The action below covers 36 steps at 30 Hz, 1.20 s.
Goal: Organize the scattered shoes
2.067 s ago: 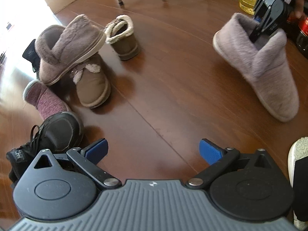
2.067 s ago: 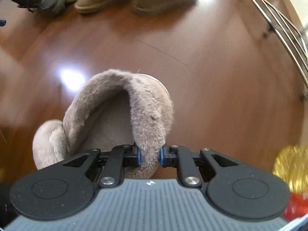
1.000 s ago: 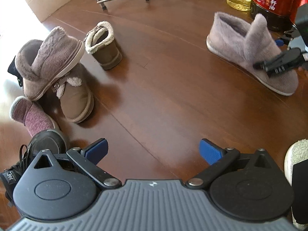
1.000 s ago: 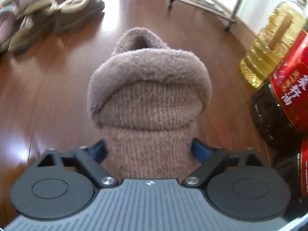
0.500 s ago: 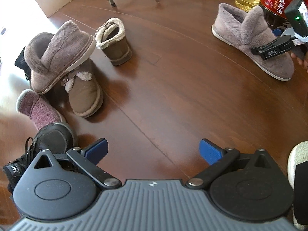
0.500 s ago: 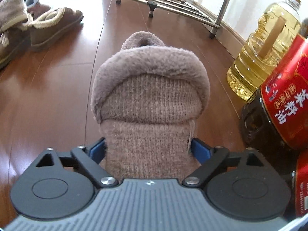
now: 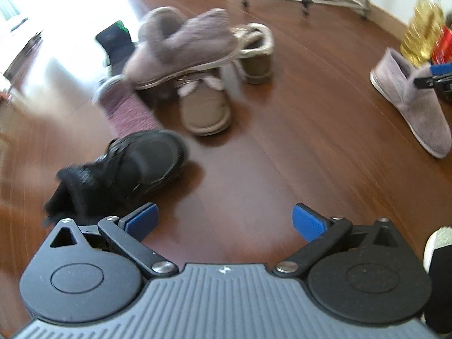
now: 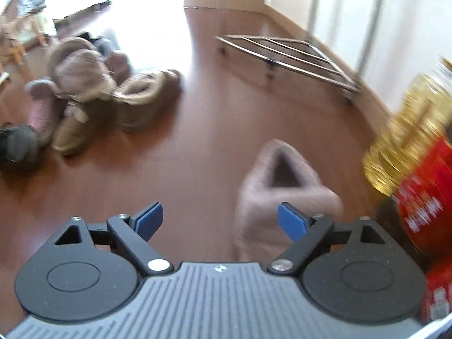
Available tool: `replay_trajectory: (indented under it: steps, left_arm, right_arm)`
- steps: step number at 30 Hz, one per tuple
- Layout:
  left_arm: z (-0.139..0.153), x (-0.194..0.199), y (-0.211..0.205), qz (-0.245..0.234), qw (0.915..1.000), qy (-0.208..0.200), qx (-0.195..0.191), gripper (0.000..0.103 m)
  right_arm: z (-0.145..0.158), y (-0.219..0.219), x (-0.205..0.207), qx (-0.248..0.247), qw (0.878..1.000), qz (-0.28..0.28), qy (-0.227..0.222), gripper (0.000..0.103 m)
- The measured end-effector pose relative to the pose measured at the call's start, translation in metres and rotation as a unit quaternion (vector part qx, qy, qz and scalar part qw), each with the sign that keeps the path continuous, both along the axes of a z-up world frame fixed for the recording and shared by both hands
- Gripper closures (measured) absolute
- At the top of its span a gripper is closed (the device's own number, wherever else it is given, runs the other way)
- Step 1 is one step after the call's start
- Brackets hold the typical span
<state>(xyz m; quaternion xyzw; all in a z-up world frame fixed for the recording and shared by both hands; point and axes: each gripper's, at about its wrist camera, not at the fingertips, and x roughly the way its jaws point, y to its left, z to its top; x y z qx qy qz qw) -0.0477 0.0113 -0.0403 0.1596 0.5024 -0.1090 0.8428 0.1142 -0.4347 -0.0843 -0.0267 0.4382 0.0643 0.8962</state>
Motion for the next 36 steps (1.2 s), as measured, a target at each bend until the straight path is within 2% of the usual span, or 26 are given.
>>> replay_trajectory:
  steps: [5, 10, 15, 18, 19, 20, 21, 24, 26, 27, 28, 29, 30, 32, 35, 36]
  left_arm:
    - [0.002, -0.006, 0.024, 0.034, 0.9992, -0.021, 0.003, 0.001]
    - [-0.009, 0.000, 0.036, 0.032, 0.9993, -0.017, -0.012, 0.001]
    - [-0.029, 0.019, 0.041, 0.003, 0.9999, -0.013, -0.008, 0.001]
    - [-0.042, 0.041, 0.034, -0.054, 0.9983, -0.019, 0.012, 0.001]
    - [-0.047, 0.056, 0.025, -0.103, 0.9937, -0.028, 0.034, 0.001]
    - [-0.049, 0.064, 0.020, -0.130, 0.9898, -0.035, 0.047, 0.001]
    - [-0.051, 0.076, 0.010, -0.170, 0.9814, -0.052, 0.073, 0.002]
    - [-0.054, 0.103, -0.016, -0.272, 0.9469, -0.101, 0.138, 0.002]
    - [-0.053, 0.127, -0.033, -0.321, 0.9255, -0.118, 0.162, 0.003]
    - [-0.052, 0.130, -0.036, -0.327, 0.9228, -0.120, 0.164, 0.006]
    - [-0.051, 0.141, -0.043, -0.341, 0.9159, -0.124, 0.171, 0.013]
    - [-0.051, 0.158, -0.053, -0.360, 0.9051, -0.129, 0.186, 0.019]
    - [-0.052, 0.168, -0.058, -0.368, 0.8994, -0.132, 0.195, 0.027]
    - [-0.055, 0.204, -0.072, -0.376, 0.8884, -0.129, 0.230, 0.029]
    - [-0.058, 0.229, -0.077, -0.384, 0.8805, -0.122, 0.251, 0.029]
    - [-0.064, 0.242, -0.079, -0.395, 0.8739, -0.098, 0.266, 0.029]
  right_arm:
    - [-0.008, 0.064, 0.047, 0.042, 0.996, 0.061, 0.042, 0.018]
    - [-0.012, 0.119, 0.067, 0.058, 0.993, 0.088, 0.050, 0.018]
    - [-0.024, 0.126, 0.058, 0.036, 0.994, 0.087, 0.059, 0.018]
    - [-0.030, 0.108, 0.056, 0.046, 0.995, 0.049, 0.072, 0.017]
    - [-0.032, 0.101, 0.056, 0.054, 0.995, 0.037, 0.076, 0.017]
    - [-0.033, 0.096, 0.055, 0.057, 0.995, 0.032, 0.077, 0.017]
    - [-0.034, 0.092, 0.055, 0.060, 0.995, 0.028, 0.079, 0.017]
    - [-0.038, 0.082, 0.054, 0.059, 0.995, 0.026, 0.077, 0.015]
    - [-0.042, 0.074, 0.053, 0.066, 0.995, 0.019, 0.075, 0.015]
    - [-0.045, 0.071, 0.054, 0.074, 0.994, 0.016, 0.077, 0.014]
    - [-0.047, 0.067, 0.053, 0.083, 0.993, 0.013, 0.080, 0.014]
    - [-0.050, 0.065, 0.053, 0.091, 0.992, 0.009, 0.084, 0.014]
    - [-0.054, 0.064, 0.053, 0.099, 0.991, 0.005, 0.089, 0.014]
    - [-0.059, 0.059, 0.052, 0.113, 0.989, -0.002, 0.100, 0.014]
    - [-0.062, 0.051, 0.049, 0.126, 0.986, -0.009, 0.107, 0.014]
    - [-0.063, 0.047, 0.047, 0.130, 0.986, -0.014, 0.108, 0.013]
